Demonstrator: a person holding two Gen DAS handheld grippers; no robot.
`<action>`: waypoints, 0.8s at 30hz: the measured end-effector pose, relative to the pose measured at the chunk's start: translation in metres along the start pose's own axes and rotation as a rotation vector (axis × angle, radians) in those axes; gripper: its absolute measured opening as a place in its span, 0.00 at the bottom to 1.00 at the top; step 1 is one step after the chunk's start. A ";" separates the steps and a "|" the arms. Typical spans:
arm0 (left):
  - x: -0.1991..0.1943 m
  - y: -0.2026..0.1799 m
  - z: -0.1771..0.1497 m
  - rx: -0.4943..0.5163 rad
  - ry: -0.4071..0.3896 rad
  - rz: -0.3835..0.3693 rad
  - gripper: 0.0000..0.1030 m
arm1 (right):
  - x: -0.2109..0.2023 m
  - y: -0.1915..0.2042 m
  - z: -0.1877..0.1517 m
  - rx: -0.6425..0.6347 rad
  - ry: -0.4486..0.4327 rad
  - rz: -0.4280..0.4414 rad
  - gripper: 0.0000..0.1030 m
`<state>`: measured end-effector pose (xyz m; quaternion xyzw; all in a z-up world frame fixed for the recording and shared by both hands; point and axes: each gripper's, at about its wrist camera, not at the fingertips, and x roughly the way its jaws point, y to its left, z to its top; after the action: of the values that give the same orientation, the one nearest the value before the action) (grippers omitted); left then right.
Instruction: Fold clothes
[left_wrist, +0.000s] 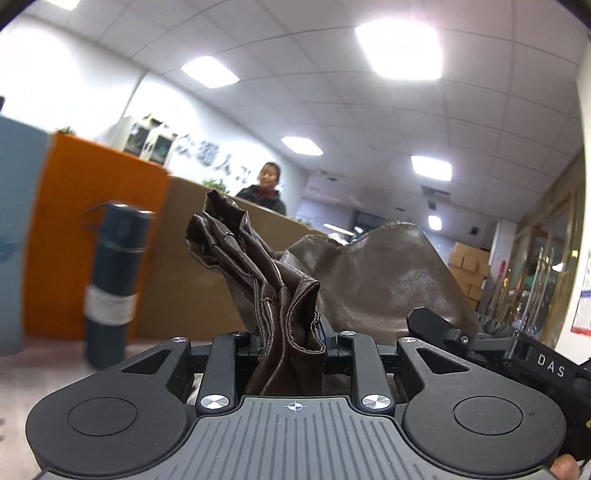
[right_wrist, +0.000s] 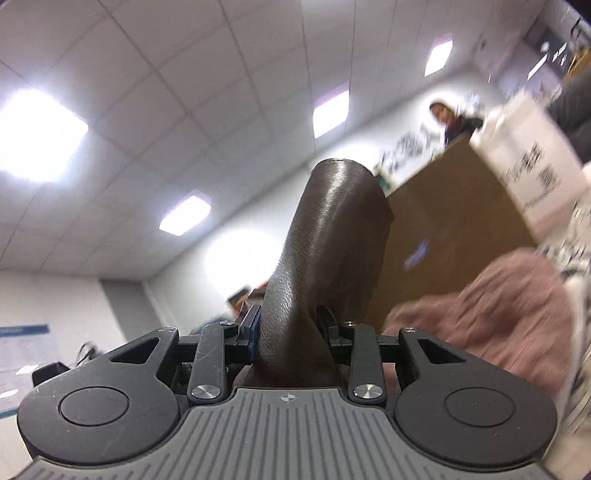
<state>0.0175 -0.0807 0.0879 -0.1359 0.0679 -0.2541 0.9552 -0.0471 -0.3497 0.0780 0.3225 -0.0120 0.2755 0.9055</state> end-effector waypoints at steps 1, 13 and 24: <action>0.011 -0.002 -0.002 0.000 0.002 -0.004 0.21 | 0.001 -0.009 0.001 0.003 -0.015 -0.016 0.27; 0.080 0.000 -0.041 0.047 0.059 0.156 0.27 | 0.026 -0.072 -0.008 -0.005 0.028 -0.397 0.28; 0.087 -0.004 -0.054 0.149 0.148 0.347 0.75 | 0.051 -0.089 -0.029 -0.068 0.166 -0.620 0.38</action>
<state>0.0800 -0.1404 0.0322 -0.0320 0.1411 -0.0993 0.9845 0.0369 -0.3642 0.0137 0.2567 0.1518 0.0112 0.9544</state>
